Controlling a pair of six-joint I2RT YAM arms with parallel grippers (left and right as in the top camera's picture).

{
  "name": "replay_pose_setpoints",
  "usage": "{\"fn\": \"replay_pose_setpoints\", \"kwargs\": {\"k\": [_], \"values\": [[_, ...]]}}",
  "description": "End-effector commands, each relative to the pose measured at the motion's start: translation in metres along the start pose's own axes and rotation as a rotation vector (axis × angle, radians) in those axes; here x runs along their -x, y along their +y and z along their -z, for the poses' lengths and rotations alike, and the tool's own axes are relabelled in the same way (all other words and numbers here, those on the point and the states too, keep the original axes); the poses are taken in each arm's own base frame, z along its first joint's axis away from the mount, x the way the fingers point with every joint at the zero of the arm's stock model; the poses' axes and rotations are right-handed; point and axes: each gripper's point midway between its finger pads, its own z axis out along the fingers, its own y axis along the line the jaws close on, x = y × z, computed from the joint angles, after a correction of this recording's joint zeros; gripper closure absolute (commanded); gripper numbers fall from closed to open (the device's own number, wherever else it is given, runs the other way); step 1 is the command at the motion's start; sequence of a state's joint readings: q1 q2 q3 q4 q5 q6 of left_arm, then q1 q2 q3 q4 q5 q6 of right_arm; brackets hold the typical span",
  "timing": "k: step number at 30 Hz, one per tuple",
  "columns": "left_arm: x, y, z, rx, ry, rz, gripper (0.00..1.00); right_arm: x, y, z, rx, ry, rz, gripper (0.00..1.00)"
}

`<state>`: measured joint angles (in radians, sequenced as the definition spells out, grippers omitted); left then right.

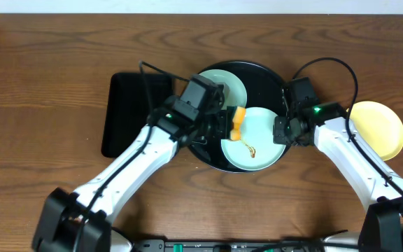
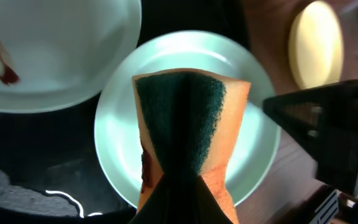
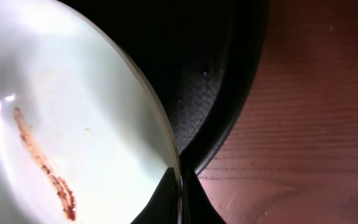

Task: Clean dirty plates on tray and stack at the side
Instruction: 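Scrub the light-blue plate with the sponge in the left gripper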

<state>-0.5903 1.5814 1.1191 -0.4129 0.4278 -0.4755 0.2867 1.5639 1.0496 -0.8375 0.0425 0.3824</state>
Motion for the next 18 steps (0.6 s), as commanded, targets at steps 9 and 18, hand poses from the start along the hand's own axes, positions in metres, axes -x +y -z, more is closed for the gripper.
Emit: {"fn": "replay_pose_setpoints", "kwargs": {"k": [9, 18], "values": [[-0.035, -0.027, -0.051, -0.046, 0.112, -0.002, 0.92, -0.008, -0.002, -0.001, -0.020, 0.028, -0.012, 0.99], [-0.057, -0.045, -0.074, -0.088, 0.175, 0.008, 0.92, -0.010, -0.003, -0.001, -0.023, 0.034, -0.012, 0.99]]}}
